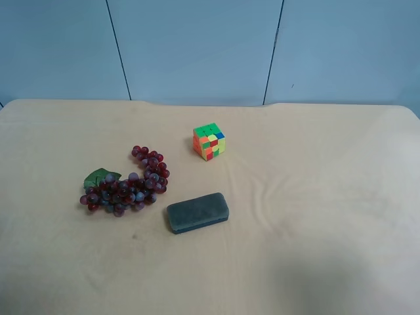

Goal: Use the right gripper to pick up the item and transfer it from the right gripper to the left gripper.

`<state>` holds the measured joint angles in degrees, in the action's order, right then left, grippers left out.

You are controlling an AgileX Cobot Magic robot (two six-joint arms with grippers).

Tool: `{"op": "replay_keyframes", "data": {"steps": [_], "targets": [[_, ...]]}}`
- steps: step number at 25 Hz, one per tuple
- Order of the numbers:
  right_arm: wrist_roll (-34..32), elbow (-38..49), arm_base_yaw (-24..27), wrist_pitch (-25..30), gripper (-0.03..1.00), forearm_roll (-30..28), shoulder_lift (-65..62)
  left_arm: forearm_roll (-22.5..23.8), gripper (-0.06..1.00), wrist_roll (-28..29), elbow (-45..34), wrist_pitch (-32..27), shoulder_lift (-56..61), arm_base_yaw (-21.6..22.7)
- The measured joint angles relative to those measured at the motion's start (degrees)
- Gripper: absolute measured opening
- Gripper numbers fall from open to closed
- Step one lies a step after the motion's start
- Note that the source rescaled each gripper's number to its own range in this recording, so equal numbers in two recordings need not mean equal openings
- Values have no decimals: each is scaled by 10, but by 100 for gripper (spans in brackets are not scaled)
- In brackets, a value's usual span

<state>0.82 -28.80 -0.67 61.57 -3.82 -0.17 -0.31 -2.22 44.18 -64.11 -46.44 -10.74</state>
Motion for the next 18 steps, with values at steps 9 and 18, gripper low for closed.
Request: {"op": "replay_keyframes", "data": {"steps": [9,18], "targets": [[0,0,0,0,99,0,0,-4,93,0,-74,-37,216,0],[0,0,0,0,99,0,0,-31,93,-20,-147,26,318,0]]}}
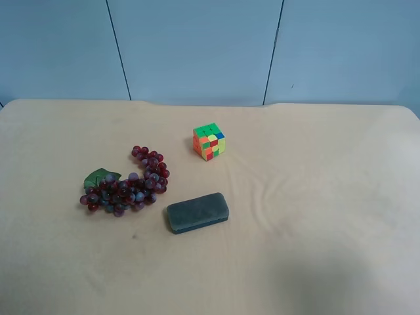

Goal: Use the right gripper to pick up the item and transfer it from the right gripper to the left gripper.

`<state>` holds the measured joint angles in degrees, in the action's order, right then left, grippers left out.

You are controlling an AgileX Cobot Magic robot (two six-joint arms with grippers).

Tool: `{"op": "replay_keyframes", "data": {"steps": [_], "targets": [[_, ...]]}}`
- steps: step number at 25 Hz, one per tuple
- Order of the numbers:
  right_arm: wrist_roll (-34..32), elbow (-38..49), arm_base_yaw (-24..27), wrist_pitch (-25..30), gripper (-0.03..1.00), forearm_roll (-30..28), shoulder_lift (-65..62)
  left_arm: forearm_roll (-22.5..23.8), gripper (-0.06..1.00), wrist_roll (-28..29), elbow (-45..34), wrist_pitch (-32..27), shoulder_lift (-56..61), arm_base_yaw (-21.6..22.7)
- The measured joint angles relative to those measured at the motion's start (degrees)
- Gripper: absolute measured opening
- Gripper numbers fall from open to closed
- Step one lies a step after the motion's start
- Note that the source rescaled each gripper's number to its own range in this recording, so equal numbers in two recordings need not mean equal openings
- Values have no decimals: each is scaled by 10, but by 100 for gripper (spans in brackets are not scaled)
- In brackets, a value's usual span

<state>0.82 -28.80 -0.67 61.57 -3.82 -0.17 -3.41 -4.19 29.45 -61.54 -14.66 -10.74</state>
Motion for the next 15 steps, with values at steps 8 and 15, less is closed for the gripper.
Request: {"op": "replay_keyframes", "data": {"steps": [8,15], "targets": [[0,0,0,0,99,0,0,7,93,13,-3,11,147,4],[0,0,0,0,99,0,0,13,92,18,-3,11,148,53]]}}
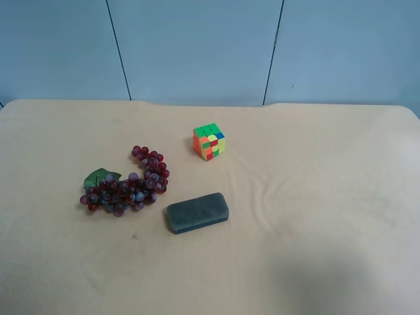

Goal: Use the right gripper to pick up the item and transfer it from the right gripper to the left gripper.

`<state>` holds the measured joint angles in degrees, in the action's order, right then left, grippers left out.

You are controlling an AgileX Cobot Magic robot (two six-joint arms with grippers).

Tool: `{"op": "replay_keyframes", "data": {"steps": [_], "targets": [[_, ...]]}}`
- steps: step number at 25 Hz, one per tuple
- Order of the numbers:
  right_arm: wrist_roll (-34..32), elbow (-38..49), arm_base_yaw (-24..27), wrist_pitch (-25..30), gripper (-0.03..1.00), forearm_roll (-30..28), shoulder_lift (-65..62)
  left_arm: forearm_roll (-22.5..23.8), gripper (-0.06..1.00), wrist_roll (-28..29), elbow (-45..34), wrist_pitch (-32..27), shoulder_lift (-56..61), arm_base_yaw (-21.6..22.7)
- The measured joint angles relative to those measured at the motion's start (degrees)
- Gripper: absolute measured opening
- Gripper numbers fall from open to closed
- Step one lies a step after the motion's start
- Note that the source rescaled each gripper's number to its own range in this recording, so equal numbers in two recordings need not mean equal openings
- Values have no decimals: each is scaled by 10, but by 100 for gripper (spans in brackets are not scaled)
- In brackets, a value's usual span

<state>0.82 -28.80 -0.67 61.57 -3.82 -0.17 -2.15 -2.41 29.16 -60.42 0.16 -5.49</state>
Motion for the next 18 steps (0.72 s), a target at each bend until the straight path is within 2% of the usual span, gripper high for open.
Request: {"op": "replay_keyframes", "data": {"steps": [8,18], "targets": [[0,0,0,0,99,0,0,2,92,2,0,0,0,90],[0,0,25,0,99,0,0,2,92,2,0,0,0,94]]}}
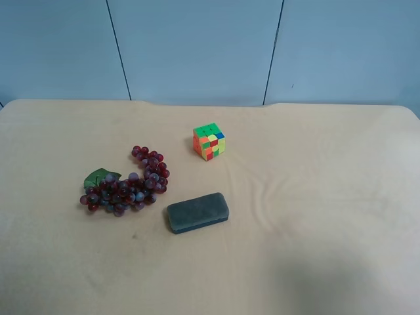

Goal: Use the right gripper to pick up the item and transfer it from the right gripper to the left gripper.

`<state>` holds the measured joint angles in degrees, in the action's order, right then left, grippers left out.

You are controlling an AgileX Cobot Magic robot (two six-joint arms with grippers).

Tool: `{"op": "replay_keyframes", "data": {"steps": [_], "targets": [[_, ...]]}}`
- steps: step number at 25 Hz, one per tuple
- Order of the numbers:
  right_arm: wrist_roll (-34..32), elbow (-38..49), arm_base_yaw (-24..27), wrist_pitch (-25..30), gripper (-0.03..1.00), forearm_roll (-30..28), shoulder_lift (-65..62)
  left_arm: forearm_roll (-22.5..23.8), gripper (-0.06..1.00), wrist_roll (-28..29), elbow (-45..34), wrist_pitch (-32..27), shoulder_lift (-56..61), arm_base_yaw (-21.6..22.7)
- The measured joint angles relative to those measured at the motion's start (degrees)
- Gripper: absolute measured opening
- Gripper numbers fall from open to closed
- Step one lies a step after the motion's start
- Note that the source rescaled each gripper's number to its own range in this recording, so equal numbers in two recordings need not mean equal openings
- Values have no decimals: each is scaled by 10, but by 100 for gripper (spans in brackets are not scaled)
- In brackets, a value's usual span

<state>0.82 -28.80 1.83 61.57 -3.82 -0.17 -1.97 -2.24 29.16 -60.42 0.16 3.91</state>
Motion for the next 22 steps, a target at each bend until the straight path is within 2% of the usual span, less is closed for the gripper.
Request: {"op": "replay_keyframes", "data": {"steps": [22], "targets": [[0,0,0,0,99,0,0,0,92,1,0,0,0,0]]}}
